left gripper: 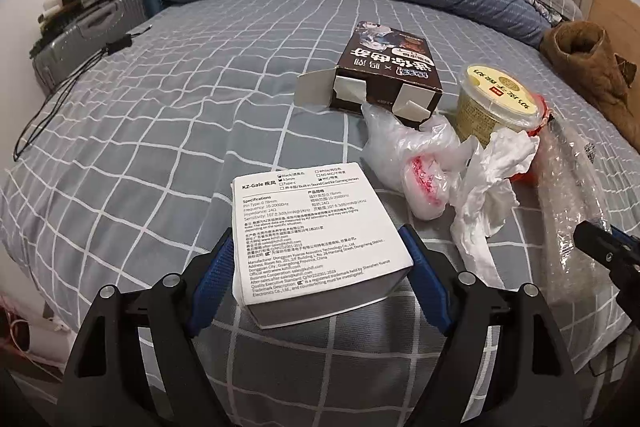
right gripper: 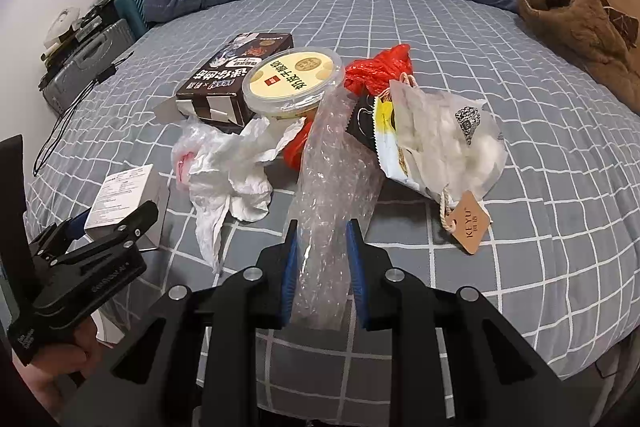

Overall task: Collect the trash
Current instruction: 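Lift the white box and bubble wrap off the bed with both tools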

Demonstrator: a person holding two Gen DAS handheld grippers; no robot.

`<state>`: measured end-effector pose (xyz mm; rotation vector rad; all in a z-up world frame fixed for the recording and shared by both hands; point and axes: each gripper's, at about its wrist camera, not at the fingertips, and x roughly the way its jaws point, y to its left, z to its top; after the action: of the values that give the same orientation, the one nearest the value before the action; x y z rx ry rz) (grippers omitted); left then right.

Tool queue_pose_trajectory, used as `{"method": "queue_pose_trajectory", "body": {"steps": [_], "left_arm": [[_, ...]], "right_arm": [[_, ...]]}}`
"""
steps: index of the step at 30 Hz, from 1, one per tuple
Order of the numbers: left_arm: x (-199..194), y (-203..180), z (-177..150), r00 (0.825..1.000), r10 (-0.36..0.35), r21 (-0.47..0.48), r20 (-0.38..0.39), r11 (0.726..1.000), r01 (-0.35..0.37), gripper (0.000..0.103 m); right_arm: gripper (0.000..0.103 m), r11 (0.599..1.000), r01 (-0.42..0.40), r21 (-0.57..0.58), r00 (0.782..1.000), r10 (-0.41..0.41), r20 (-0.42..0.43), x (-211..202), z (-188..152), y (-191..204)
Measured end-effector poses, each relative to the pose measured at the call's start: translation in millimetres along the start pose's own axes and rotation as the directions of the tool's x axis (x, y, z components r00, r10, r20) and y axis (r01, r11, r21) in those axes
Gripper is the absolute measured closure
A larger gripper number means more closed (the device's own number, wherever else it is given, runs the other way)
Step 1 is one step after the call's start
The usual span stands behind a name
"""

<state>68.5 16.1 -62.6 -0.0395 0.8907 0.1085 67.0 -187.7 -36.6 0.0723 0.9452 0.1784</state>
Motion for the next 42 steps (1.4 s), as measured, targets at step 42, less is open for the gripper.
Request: {"method": "queue_pose_trajectory", "body": {"steps": [42], "left_arm": [[-65.3,-11.2,2.6,0.994,-0.083,0.027,0.072,0.996,0.081,0.027]], "right_arm": [[0.084,1.0,0.005,-0.009,0.997,-0.004,0.077,-62.1,-7.5,1.2]]}}
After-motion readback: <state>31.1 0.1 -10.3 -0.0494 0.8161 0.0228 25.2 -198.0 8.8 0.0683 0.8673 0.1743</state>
